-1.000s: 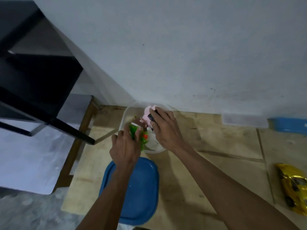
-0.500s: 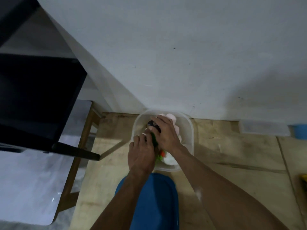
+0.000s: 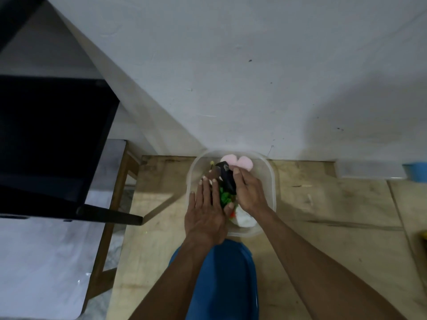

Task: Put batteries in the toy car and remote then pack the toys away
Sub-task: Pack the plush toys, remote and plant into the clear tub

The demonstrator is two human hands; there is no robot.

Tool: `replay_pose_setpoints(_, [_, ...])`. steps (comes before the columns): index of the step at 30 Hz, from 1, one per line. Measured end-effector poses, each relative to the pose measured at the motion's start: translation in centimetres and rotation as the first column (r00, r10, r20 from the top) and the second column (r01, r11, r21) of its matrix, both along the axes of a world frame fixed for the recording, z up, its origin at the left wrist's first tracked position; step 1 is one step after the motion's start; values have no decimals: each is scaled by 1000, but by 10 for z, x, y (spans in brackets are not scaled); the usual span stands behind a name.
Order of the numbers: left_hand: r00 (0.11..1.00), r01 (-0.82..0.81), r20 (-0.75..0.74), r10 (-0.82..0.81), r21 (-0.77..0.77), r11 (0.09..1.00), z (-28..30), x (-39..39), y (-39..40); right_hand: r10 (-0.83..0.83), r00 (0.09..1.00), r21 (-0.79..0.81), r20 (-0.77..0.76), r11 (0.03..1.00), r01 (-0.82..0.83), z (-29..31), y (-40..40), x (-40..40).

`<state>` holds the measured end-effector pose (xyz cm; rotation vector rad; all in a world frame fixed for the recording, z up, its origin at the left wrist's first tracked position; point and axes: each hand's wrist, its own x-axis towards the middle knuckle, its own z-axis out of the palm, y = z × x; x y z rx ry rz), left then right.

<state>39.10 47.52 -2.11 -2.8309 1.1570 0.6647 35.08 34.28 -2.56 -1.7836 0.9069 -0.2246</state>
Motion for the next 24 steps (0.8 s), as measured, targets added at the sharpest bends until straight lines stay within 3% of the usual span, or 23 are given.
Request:
replay_pose_setpoints(4, [999, -22, -24, 23, 7, 1000, 1, 0, 0, 5, 1000, -7, 8, 1000, -5, 7, -3, 0])
replay_pose_setpoints(7, [996, -72, -55, 70, -39, 997, 4, 0, -2, -25, 989, -284, 146, 957, 66, 21, -10, -2])
replay_pose_setpoints(10, [990, -120, -86, 110, -126, 985, 6, 1, -4, -196, 957, -493, 214, 824, 280, 24, -26, 3])
replay_pose_setpoints(14, [986, -150, -108, 130, -212, 966, 4, 3, -4, -323, 940, -405, 113, 849, 340, 23, -45, 11])
replay_pose_setpoints(17, [984, -155, -125, 130, -217, 964, 5, 4, -4, -273, 957, -364, 98, 885, 290, 18, -39, 8])
replay_pose_setpoints(20, [986, -135, -118, 114, -196, 971, 5, 4, -4, -162, 986, -428, 32, 889, 160, 17, -25, 5])
replay_pose_setpoints(22, [987, -132, -121, 109, -206, 970, 4, 5, -4, -49, 994, -505, -93, 863, -5, 16, -20, 5])
replay_pose_setpoints(24, [986, -131, -128, 105, -224, 966, 3, 6, -2, 19, 965, -486, -261, 861, -148, 14, -16, 4])
